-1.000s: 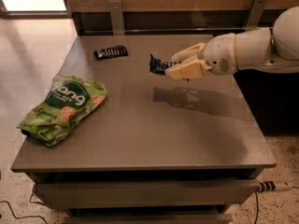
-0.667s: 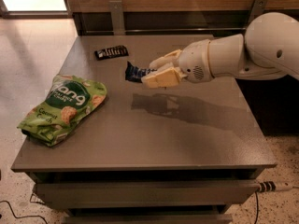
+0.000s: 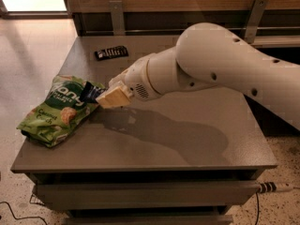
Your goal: Move rxbar blueberry near green rice chip bag
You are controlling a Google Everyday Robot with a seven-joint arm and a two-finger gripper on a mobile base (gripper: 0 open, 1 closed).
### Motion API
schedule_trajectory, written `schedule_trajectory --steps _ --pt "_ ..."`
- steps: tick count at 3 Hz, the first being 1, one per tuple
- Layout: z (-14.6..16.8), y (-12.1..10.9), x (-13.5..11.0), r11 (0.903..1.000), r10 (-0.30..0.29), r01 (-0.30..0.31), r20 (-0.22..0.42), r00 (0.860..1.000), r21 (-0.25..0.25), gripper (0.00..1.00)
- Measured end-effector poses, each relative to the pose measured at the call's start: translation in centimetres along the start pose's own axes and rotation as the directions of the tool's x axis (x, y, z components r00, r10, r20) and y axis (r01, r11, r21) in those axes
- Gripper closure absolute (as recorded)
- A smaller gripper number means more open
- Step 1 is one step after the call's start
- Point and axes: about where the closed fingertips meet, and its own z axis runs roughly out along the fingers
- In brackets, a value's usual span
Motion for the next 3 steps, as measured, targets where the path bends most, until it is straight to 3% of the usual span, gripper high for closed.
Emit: schedule_trajectory --steps 1,2,3 --pt "0.89 1.23 -0.33 0.9995 0.031 -0.031 -0.023 0.999 -0.002 0.87" --pt "0.82 1.44 -0.61 0.9997 0.022 -0.022 -0.022 1.000 -0.002 0.54" --pt "0.78 1.56 -0.77 0.9998 0.019 -0.019 -0.022 1.000 -0.002 0.33"
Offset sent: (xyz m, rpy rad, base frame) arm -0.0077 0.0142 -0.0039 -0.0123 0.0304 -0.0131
